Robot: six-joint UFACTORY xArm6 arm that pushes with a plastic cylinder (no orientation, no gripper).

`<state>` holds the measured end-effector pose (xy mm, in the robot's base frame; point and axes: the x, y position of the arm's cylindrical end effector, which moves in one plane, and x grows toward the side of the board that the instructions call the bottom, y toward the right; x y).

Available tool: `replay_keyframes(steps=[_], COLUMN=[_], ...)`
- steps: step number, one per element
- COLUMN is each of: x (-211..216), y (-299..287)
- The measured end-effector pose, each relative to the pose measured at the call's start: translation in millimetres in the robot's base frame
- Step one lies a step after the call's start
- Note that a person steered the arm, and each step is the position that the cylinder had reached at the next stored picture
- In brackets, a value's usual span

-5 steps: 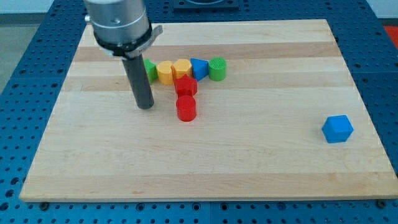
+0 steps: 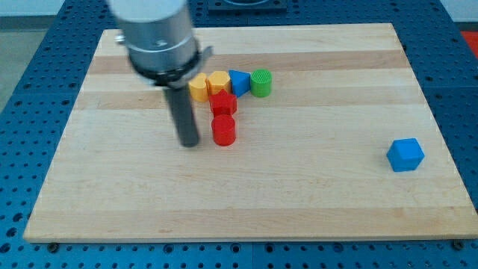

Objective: Push the red circle diagonal bottom right to the green circle

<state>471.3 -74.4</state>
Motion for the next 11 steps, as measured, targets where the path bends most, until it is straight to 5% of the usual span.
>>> replay_keyframes(steps=[7, 11], x=[-36.8, -36.7], y=[93.3, 212.8])
